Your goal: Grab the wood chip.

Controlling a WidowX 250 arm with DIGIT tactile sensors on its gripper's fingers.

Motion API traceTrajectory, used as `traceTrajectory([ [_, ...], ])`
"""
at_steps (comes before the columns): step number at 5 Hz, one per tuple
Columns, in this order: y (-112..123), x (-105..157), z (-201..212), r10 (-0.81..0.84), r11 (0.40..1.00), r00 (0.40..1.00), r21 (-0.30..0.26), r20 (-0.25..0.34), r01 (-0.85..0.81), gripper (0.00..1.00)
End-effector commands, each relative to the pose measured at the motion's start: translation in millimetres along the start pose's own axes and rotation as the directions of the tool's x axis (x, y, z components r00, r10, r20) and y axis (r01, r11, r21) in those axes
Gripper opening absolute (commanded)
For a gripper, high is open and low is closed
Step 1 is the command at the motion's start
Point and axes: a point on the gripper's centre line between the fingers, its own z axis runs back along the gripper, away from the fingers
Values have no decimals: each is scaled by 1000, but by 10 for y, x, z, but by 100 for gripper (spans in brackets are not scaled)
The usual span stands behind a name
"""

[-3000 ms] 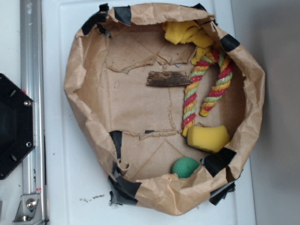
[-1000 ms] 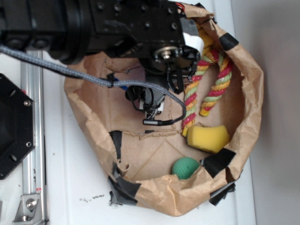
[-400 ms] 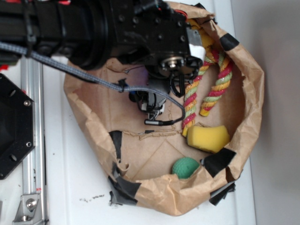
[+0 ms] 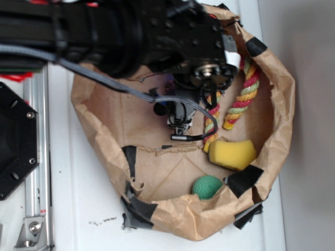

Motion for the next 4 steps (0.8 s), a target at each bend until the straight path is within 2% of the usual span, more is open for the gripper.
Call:
traceTrajectory([
  [1, -52, 212, -103, -18, 999, 999, 45, -29, 19, 100],
  [2, -82, 210, -81, -12, 999, 1000, 40, -11, 13, 0],
  [4, -53, 161, -17, -7, 999, 1000, 37, 12, 6, 0],
])
